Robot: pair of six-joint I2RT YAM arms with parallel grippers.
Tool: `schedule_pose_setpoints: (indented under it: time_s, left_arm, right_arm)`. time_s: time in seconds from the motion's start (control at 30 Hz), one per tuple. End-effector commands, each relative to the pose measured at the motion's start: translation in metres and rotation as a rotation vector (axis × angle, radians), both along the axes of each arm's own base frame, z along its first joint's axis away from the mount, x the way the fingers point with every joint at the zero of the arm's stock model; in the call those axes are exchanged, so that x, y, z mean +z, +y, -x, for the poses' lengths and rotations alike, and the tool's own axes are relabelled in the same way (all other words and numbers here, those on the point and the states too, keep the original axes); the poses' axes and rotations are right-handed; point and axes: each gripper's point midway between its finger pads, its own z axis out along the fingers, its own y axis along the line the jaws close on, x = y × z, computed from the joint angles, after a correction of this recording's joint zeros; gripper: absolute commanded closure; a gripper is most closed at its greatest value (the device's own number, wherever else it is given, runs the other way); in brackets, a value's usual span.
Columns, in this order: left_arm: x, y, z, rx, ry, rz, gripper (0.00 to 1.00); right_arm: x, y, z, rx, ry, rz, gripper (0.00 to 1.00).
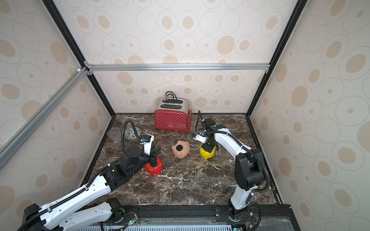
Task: Close piggy banks
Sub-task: Insert the knob into the piggy bank.
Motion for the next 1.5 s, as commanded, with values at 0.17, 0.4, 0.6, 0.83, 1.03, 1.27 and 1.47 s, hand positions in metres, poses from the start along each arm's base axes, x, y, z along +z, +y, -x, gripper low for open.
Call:
schedule_pose_setpoints:
  time_s: [0.17, 0.4, 0.6, 0.83, 1.03, 1.27, 1.47]
  left_arm:
    - [0.004, 0.004, 0.001, 0.004, -0.014, -0.005, 0.66]
    - [0.003, 0.004, 0.001, 0.001, -0.013, -0.006, 0.66]
    - [0.003, 0.004, 0.001, 0.003, -0.014, -0.008, 0.66]
    - [0.003, 0.004, 0.001, 0.004, -0.014, -0.007, 0.66]
    - [0.003, 0.005, 0.000, 0.005, -0.015, -0.009, 0.66]
    - [0.003, 0.005, 0.001, 0.005, -0.016, -0.009, 0.66]
    - [0.003, 0.004, 0.001, 0.005, -0.015, -0.007, 0.66]
  right_arm:
    - [0.008, -0.004, 0.009, -0.013, 0.009, -0.010, 1.00]
    - [0.004, -0.007, 0.012, -0.019, 0.031, 0.005, 1.00]
    - [0.001, -0.009, 0.013, -0.018, 0.043, 0.018, 1.00]
    - [-0.003, -0.009, 0.010, -0.017, 0.046, 0.025, 1.00]
    - [-0.007, -0.005, 0.009, -0.006, 0.069, 0.015, 1.00]
    - [-0.015, -0.005, 0.009, -0.003, 0.092, 0.026, 1.00]
    - [-0.016, -0.007, 0.007, 0.000, 0.090, 0.040, 1.00]
